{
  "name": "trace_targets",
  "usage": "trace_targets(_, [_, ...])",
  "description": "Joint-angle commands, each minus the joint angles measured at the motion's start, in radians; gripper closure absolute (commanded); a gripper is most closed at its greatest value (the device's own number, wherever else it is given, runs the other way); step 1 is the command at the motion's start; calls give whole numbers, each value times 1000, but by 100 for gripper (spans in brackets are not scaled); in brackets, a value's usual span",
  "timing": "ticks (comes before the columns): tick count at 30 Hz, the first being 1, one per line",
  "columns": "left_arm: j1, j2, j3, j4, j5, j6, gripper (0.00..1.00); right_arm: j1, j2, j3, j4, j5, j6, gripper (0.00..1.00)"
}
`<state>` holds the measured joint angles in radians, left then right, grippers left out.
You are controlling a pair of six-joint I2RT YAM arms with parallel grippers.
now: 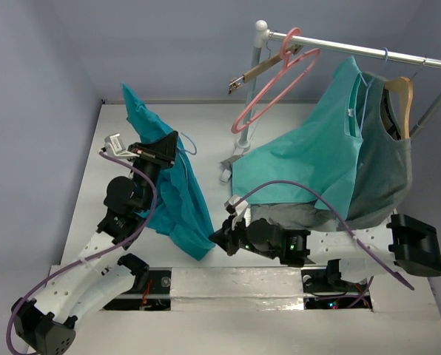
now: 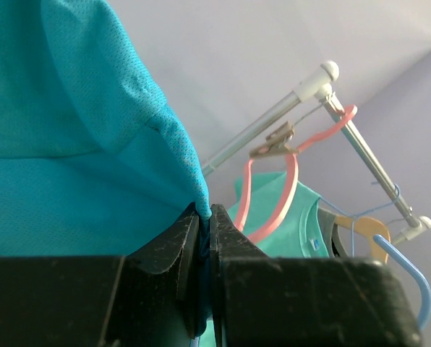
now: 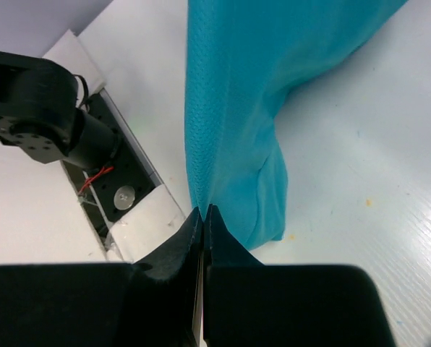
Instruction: Place the t-shirt on the hanger
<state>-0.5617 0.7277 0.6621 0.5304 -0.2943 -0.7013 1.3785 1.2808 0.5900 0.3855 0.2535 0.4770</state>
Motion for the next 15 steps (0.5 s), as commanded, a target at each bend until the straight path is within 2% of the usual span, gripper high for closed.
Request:
trace_targets(1, [2,-36,-67,155,39,-33,100,16,-52,48,-140,0,15,100])
trace_targets(7, [2,-70,-214,111,187,-276,100,16,49,166,-206,15,11,99])
trace_targets(8, [2,-79,-225,97,214,-312,100,16,61,178,-224,24,15,86])
trace_targets(10, [2,-102,-249,80,236,-334,100,16,65,200,-273,52,29,67])
trace_targets(11, [2,-111,-251,45,241,-336,100,16,54,203,-315,65,31,52])
trace_targets(13, [2,-134,-257,19,244,-336,100,16,-7,220,-359,107,31,44])
trace_targets(15, [2,-145,-259,-16,235,-331,100,25,-59,225,-382,116,14,41])
